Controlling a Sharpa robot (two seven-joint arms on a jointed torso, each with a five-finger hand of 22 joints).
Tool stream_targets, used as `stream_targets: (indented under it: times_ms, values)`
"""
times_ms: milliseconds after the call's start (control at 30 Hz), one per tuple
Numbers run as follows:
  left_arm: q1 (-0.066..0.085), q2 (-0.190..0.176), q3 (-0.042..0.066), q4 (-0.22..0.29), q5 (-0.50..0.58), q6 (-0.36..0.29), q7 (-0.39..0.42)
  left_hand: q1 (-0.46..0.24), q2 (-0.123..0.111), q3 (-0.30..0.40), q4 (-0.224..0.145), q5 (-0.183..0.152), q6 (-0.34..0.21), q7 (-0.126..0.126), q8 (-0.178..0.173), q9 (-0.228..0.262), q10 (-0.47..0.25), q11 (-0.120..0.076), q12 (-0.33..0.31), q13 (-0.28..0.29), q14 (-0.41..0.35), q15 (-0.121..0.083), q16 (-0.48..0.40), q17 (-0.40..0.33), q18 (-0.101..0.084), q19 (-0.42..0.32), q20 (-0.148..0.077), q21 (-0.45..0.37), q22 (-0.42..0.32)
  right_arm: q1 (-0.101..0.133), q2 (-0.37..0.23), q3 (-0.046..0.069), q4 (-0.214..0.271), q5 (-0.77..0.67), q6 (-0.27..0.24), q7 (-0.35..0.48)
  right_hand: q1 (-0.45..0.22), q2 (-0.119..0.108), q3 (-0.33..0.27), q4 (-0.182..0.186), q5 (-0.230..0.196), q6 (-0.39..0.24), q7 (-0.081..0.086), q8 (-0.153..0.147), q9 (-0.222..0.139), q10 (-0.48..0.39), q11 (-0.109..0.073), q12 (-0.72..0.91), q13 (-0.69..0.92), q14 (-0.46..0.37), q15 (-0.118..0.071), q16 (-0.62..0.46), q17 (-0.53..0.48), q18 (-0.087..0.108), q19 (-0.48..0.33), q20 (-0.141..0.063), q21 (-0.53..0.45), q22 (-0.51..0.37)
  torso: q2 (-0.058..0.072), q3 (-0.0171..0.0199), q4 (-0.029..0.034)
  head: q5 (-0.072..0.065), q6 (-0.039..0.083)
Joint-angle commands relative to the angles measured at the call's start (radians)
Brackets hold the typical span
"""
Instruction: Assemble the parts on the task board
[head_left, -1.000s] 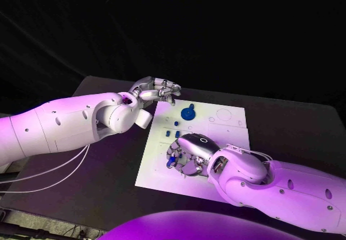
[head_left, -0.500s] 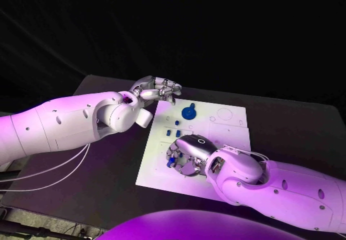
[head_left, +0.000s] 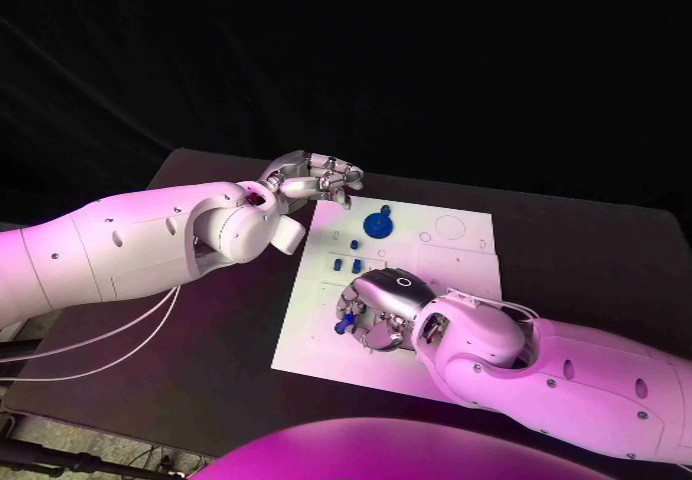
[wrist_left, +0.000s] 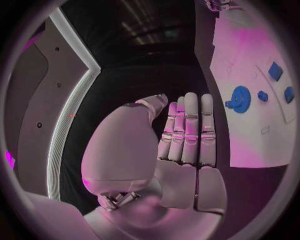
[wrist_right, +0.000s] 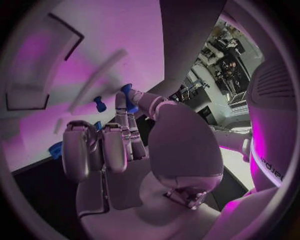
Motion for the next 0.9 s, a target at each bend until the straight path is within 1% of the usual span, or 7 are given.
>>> stream_targets:
  times_ms: [33, 233, 300, 433, 633, 733, 900]
  values:
    - [0.001, 0.001, 0.001, 0.002, 0.005, 0.017, 0.003, -0.005, 0.001, 0.002, -0.006, 0.004, -0.007, 0.003, 0.0, 0.001, -0.007, 0.0, -0.005, 0.001, 0.001, 0.006, -0.007, -0.001, 0.011, 0.001, 0.004, -0.005, -0.002, -0.002, 0.0, -0.002, -0.003, -0.041, 0.029, -0.027, -0.006, 0.004, 0.001, -0.003, 0.003, 0.003, 0.001, 0.02, 0.04, 0.002, -0.001, -0.006, 0.001, 0.04, -0.006, 0.001, 0.001, -0.017, 0.038, -0.005, 0.0, 0.215, 0.0, 0.0, 0.0002, 0.0, 0.0]
    - [0.001, 0.0, 0.001, 0.003, 0.005, 0.017, 0.003, -0.005, 0.001, 0.002, -0.006, 0.004, -0.007, 0.003, 0.0, 0.001, -0.007, 0.0, -0.005, 0.001, 0.001, 0.006, -0.007, -0.001, 0.011, 0.001, 0.004, -0.005, -0.002, -0.005, 0.009, -0.002, -0.007, -0.039, 0.038, -0.022, -0.009, -0.001, -0.001, -0.007, 0.002, -0.001, 0.002, 0.02, 0.042, 0.001, 0.0, -0.008, 0.002, 0.039, -0.005, -0.001, -0.002, -0.017, 0.037, -0.005, -0.001, 0.215, 0.0, -0.0002, 0.0001, 0.0, 0.0]
    - [0.001, 0.0, 0.001, 0.003, 0.005, 0.017, 0.003, -0.005, 0.001, 0.002, -0.006, 0.004, -0.007, 0.003, 0.0, 0.001, -0.007, 0.0, -0.005, 0.001, 0.001, 0.006, -0.007, -0.001, 0.011, 0.001, 0.004, -0.005, -0.002, -0.007, 0.014, -0.003, -0.01, -0.033, 0.042, -0.016, -0.02, -0.012, -0.005, -0.007, 0.001, -0.011, 0.004, 0.017, 0.044, -0.002, 0.002, -0.013, 0.005, 0.04, -0.003, 0.0, -0.001, -0.017, 0.037, -0.004, -0.002, 0.215, 0.0, -0.0004, 0.0003, 0.0, -0.001]
    - [0.001, 0.0, 0.001, 0.003, 0.005, 0.017, 0.003, -0.005, 0.001, 0.002, -0.006, 0.004, -0.007, 0.003, 0.0, 0.001, -0.007, 0.0, -0.005, 0.001, 0.001, 0.006, -0.007, -0.001, 0.011, 0.001, 0.004, -0.005, -0.002, -0.009, 0.019, -0.005, -0.014, -0.021, 0.046, -0.008, -0.05, -0.038, -0.023, -0.003, 0.027, -0.051, 0.014, -0.003, 0.041, 0.004, 0.007, -0.017, 0.014, 0.04, 0.001, 0.0, -0.002, -0.018, 0.038, -0.001, 0.002, 0.215, 0.0, -0.0002, 0.0007, 0.0, -0.001]
    - [0.001, -0.001, 0.001, 0.003, 0.005, 0.016, 0.003, -0.005, 0.001, 0.002, -0.006, 0.004, -0.007, 0.003, 0.0, 0.001, -0.007, 0.0, -0.005, 0.001, 0.001, 0.006, -0.007, -0.001, 0.011, 0.001, 0.004, -0.005, -0.002, -0.011, 0.021, -0.006, -0.016, -0.011, 0.043, -0.003, -0.074, -0.057, -0.045, 0.006, 0.035, -0.081, 0.016, -0.022, 0.036, 0.01, 0.008, -0.018, 0.027, 0.04, 0.002, 0.0, -0.002, -0.018, 0.038, 0.001, 0.003, 0.216, -0.001, -0.0005, 0.0, 0.0, -0.002]
    - [0.001, -0.001, 0.001, 0.004, 0.005, 0.017, 0.003, -0.005, 0.001, 0.002, -0.006, 0.004, -0.007, 0.003, 0.0, 0.001, -0.007, 0.0, -0.005, 0.001, 0.001, 0.006, -0.007, -0.001, 0.011, 0.001, 0.004, -0.005, -0.002, -0.011, 0.019, -0.007, -0.015, -0.012, 0.027, -0.011, -0.075, -0.06, -0.048, 0.006, 0.036, -0.09, 0.016, -0.027, 0.035, 0.012, 0.007, -0.018, 0.03, 0.039, 0.001, 0.0, -0.002, -0.018, 0.038, 0.001, 0.003, 0.216, 0.0, -0.0002, 0.0005, 0.0, -0.002]
    - [0.001, -0.002, 0.001, 0.004, 0.005, 0.019, 0.002, -0.005, 0.001, 0.002, -0.006, 0.004, -0.007, 0.003, 0.0, 0.001, -0.007, 0.0, -0.005, 0.001, 0.001, 0.006, -0.007, -0.001, 0.011, 0.001, 0.004, -0.005, -0.002, -0.013, 0.008, -0.007, -0.011, -0.026, -0.028, -0.038, -0.08, -0.076, -0.059, 0.007, 0.058, -0.156, 0.023, -0.063, 0.018, 0.017, 0.002, -0.02, 0.044, 0.039, -0.003, -0.001, -0.005, -0.017, 0.037, -0.003, -0.001, 0.215, 0.0, 0.0001, -0.0001, 0.0, -0.001]
